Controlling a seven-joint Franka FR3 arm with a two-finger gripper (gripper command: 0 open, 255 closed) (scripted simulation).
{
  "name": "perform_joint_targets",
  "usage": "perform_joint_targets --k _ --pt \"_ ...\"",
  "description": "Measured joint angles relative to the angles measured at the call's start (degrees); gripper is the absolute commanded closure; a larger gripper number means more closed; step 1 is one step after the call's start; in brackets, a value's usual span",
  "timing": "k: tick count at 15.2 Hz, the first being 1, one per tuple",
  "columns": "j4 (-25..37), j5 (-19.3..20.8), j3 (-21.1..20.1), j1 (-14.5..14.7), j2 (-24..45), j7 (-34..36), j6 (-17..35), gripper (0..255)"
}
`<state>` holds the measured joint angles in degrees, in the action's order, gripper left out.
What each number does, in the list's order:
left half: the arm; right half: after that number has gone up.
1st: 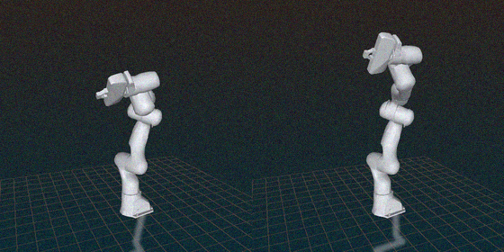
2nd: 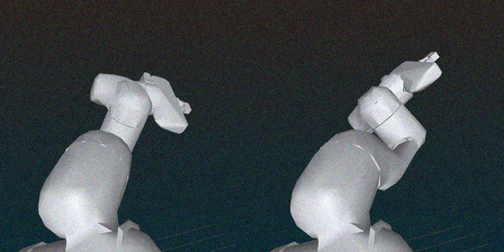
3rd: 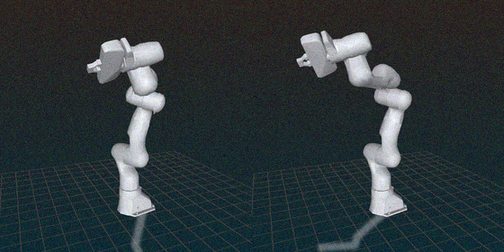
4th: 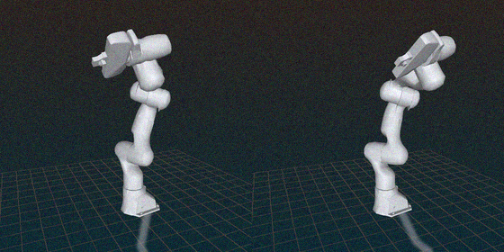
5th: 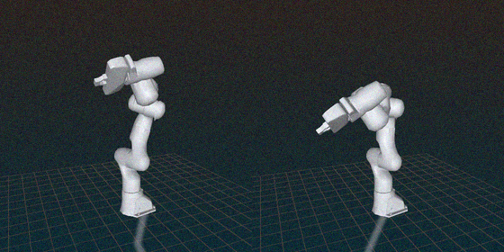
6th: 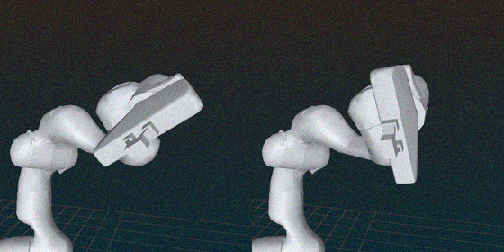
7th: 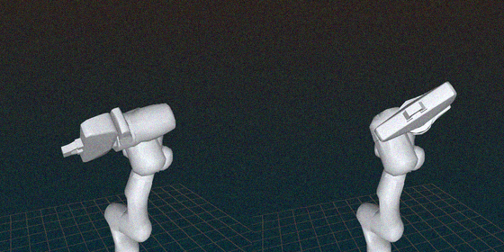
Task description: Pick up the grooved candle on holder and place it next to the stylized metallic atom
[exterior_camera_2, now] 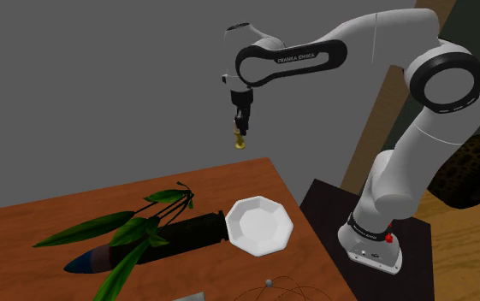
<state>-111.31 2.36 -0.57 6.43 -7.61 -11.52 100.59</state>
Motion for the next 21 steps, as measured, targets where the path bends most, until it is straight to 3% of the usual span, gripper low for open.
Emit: perform_joint_targets --k 21 --pt "19.4 0.0 -0.2 0.1 2.6 -0.4 -16.8 255"
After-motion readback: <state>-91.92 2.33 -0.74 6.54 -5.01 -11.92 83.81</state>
